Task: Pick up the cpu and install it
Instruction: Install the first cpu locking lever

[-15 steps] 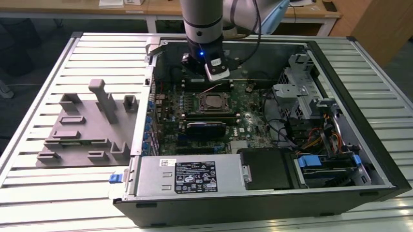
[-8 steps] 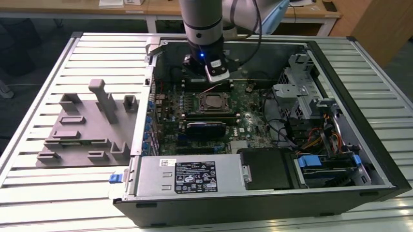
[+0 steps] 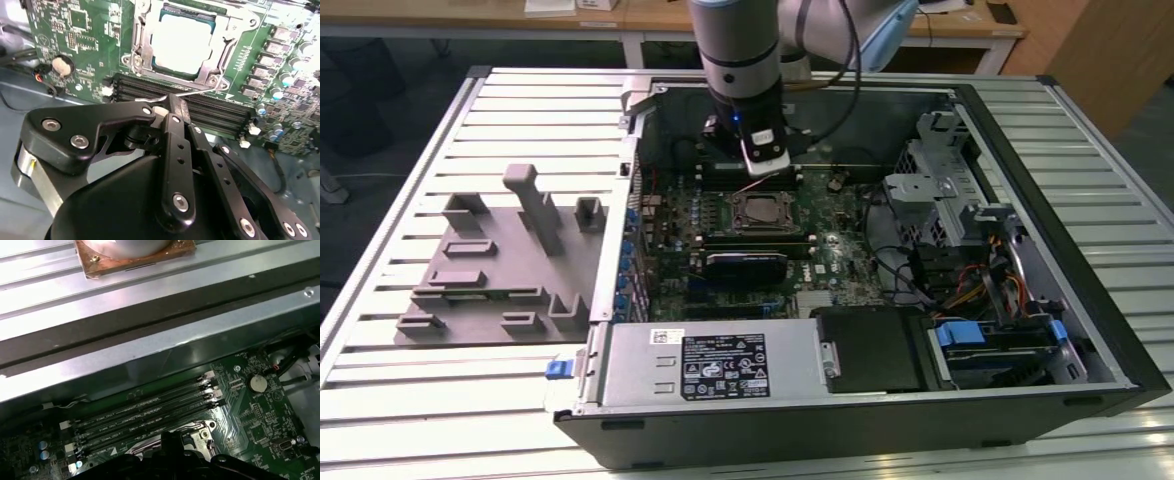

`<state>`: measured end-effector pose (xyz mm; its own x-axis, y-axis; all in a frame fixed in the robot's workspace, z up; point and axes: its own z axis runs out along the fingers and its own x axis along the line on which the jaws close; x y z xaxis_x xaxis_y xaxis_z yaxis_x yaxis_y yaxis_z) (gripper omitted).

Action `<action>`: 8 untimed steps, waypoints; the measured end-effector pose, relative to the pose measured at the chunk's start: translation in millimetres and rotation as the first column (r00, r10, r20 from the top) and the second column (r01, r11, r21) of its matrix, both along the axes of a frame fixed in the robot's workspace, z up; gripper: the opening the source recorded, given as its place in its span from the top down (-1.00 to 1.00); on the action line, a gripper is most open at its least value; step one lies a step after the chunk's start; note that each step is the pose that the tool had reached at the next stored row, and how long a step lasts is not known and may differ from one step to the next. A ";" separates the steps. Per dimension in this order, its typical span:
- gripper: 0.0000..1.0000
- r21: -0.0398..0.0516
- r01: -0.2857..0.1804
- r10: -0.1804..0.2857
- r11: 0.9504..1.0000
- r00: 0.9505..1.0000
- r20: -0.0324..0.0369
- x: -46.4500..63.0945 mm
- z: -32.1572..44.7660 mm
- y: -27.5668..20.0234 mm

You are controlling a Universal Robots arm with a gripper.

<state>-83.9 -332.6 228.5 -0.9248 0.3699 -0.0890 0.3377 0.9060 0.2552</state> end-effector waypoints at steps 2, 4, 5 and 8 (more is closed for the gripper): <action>0.79 -0.001 0.014 -0.014 1.000 1.000 0.000 1.1 -0.9 0.3; 0.79 -0.005 0.026 -0.026 1.000 1.000 0.000 2.1 -1.8 1.0; 0.79 -0.007 0.032 -0.032 0.999 0.999 0.000 2.5 -2.5 1.3; 0.79 -0.014 0.048 -0.048 0.999 0.999 0.001 3.3 -4.5 2.1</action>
<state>-80.6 -330.4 224.0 -0.9061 0.4123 -0.0948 0.3807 0.8923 0.2426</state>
